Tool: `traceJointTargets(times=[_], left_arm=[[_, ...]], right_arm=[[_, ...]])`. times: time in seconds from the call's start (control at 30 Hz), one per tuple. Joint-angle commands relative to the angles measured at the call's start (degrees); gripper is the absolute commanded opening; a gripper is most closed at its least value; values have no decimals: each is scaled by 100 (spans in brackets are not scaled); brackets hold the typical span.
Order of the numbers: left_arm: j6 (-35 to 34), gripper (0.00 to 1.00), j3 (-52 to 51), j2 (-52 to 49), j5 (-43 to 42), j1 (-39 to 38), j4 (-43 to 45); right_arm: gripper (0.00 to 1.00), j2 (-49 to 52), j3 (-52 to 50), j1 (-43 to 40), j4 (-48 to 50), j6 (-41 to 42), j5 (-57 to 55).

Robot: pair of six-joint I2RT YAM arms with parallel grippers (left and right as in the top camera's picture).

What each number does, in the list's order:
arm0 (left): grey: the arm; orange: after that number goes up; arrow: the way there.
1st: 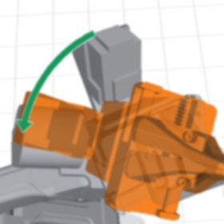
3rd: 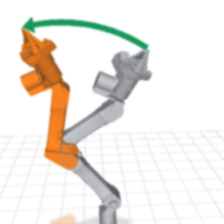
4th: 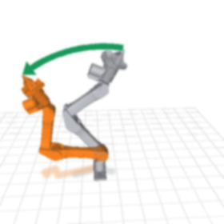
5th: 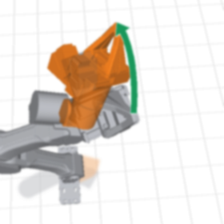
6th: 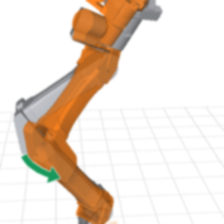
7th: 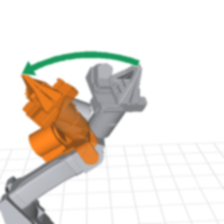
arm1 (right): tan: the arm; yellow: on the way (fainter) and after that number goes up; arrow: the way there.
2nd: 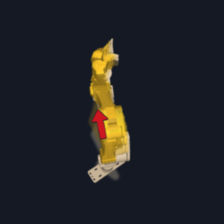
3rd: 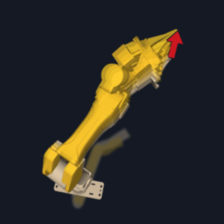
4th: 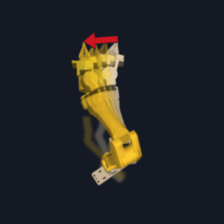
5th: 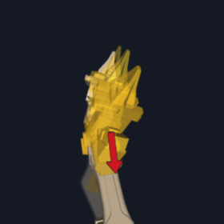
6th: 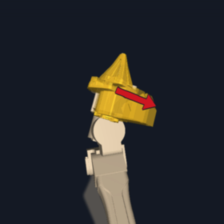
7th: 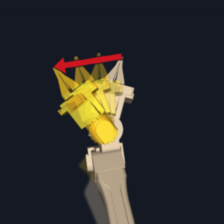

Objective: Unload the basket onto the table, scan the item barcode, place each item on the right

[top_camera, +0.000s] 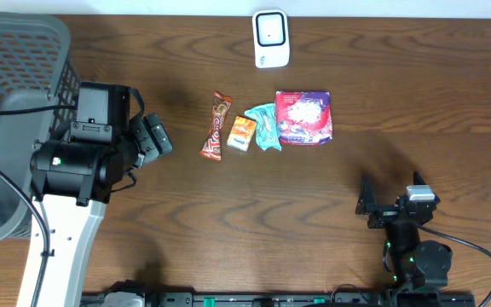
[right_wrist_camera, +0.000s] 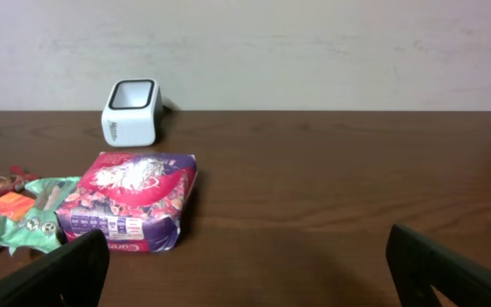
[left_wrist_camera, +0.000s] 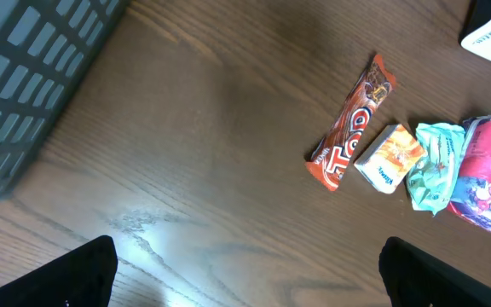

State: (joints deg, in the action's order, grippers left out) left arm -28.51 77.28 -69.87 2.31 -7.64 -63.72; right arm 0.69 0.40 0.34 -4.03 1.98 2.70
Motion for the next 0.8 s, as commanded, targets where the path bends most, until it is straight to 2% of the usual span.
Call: traceJointTargets(times=[0.0, 0.2, 0.27, 0.33, 0.4, 0.47, 0.6, 0.7, 0.77], left_arm=[[-31, 98, 59, 37, 76, 24, -28], [-31, 98, 59, 37, 74, 24, -28], [-31, 98, 59, 37, 76, 24, -28], [-31, 98, 59, 37, 76, 24, -28], [-31, 98, 59, 37, 76, 24, -28], [-31, 98, 59, 37, 74, 24, -28], [-31, 98, 59, 37, 74, 24, -28], [-31, 98, 59, 37, 74, 24, -28], [-31, 98, 59, 37, 76, 24, -28]], right_arm=[[99, -37, -4, -26, -26, 57, -44], [99, -37, -4, -26, -15, 61, -46], [99, -37, -4, -24, 221, 387, 144], [99, -37, -4, -24, 479, 1318, 844], [99, -37, -4, -24, 789, 3036, 2304], [99, -37, -4, -24, 850, 4299, 3272], [99, -37, -4, -24, 861, 6199, 3088], [99, -37, -4, -24, 1368, 6704, 3040], [99, -37, -2, -24, 2284, 6699, 2916]])
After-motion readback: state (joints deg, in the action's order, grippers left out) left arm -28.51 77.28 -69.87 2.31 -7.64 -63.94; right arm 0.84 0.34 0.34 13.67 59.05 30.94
